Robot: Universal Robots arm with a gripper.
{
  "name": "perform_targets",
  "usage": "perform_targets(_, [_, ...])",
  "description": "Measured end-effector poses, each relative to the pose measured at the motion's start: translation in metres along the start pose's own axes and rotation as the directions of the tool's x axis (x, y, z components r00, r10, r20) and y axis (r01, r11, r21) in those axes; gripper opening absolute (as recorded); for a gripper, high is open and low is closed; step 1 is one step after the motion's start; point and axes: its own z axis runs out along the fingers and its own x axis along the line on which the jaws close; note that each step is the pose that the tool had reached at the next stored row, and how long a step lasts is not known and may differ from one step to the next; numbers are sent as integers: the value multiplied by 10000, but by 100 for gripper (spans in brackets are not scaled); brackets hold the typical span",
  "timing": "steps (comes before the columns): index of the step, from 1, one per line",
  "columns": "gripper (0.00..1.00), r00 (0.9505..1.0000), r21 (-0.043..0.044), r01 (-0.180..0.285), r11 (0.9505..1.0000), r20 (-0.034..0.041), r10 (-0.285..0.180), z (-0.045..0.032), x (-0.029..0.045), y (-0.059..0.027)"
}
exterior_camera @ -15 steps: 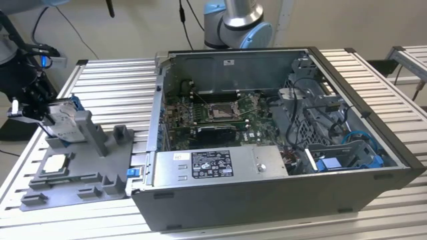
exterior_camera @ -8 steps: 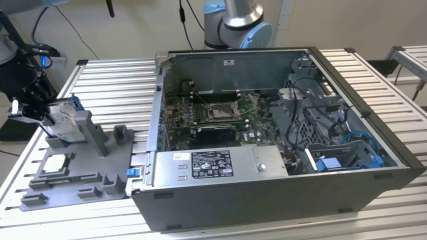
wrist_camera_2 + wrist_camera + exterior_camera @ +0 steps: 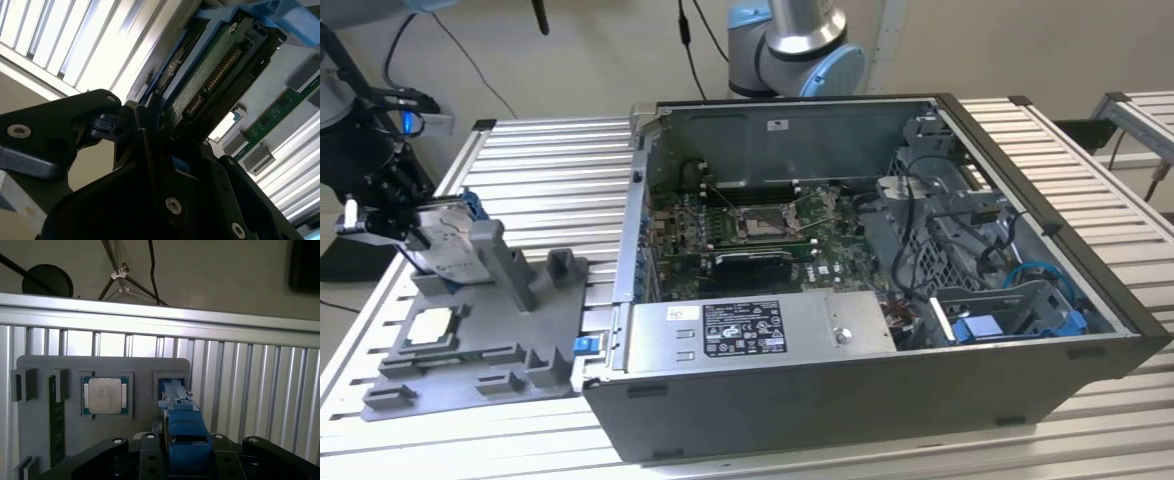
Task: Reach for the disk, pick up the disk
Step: 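Pick up the disk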
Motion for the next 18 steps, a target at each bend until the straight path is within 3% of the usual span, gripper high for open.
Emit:
perform_targets(3, [0, 10000, 0, 0, 10000, 15, 0, 0, 2, 0])
perform_targets(5, [0, 9995, 18, 2, 10000, 328, -2, 1, 2, 0])
perform_targets(6, [0, 9994, 19, 0, 10000, 354, 0, 1, 1, 0])
perform_targets(18, [0, 9994, 17, -6, 10000, 351, 5, -5, -2, 1])
